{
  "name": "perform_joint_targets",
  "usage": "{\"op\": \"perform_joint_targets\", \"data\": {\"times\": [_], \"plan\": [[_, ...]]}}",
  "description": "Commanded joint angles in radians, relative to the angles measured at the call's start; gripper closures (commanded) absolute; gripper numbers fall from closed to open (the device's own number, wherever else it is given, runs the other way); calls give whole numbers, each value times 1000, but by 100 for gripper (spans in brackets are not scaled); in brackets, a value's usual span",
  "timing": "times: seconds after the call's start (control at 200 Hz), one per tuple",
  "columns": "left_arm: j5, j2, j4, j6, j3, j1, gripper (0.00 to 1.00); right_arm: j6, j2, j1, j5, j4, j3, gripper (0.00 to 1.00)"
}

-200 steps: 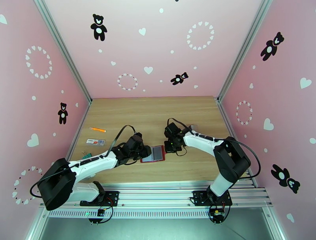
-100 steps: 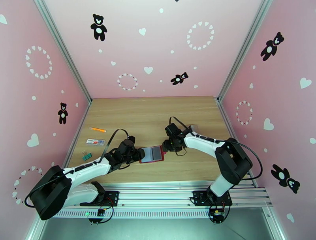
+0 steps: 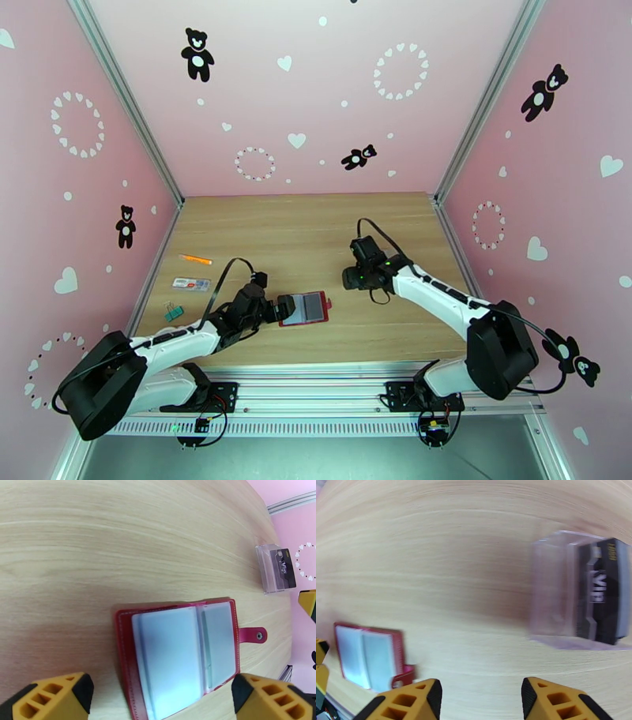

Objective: Put the credit cards into the card holder

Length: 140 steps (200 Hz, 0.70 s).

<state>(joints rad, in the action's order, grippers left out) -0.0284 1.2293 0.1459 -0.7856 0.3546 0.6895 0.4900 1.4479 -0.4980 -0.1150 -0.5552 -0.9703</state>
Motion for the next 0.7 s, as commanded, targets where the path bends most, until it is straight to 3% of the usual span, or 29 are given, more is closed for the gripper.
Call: {"op": "perform_joint_targets", "data": {"times": [0.0, 0.135, 0.315, 0.696], "plan": [[47, -14, 31, 13, -31, -5, 1, -72, -11, 42, -80, -82, -20, 36], [58, -54, 55, 5, -74, -5, 4, -99, 51, 164, -13, -138, -100, 35], [93, -117, 81, -11, -136, -4, 4, -144, 143, 250, -32, -212, -216, 34], [82, -59, 91, -7, -116, -5, 5, -194, 338, 292, -63, -288, -380, 35]]}}
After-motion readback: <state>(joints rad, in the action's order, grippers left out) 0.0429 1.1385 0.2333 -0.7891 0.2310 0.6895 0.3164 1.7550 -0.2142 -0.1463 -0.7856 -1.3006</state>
